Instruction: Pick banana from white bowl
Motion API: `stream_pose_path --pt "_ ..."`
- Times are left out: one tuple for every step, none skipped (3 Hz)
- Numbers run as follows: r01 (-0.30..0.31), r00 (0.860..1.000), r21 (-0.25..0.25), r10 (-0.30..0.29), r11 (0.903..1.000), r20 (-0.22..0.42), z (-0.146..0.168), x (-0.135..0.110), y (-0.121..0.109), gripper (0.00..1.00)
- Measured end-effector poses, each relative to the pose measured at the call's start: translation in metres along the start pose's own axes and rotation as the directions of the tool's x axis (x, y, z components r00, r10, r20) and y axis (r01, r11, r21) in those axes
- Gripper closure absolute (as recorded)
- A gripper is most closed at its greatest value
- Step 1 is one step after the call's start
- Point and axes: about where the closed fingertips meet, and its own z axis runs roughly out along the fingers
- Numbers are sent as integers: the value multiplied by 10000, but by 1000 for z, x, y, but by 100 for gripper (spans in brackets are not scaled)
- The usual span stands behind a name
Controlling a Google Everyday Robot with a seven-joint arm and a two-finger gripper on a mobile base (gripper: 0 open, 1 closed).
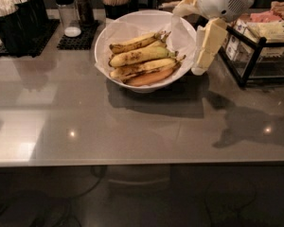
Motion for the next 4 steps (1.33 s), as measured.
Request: stream_pose_path --pt "562 9974 -537 -536 9970 482 29 -16 -30 0" --pt "523 9969 -243 -508 9983 598 29 -20 -38 0" --pt "619 9872 -170 -587 9979 1480 66 -29 -83 0" --pt "612 9863 -60 -595 9981 1538 69 -31 -87 0"
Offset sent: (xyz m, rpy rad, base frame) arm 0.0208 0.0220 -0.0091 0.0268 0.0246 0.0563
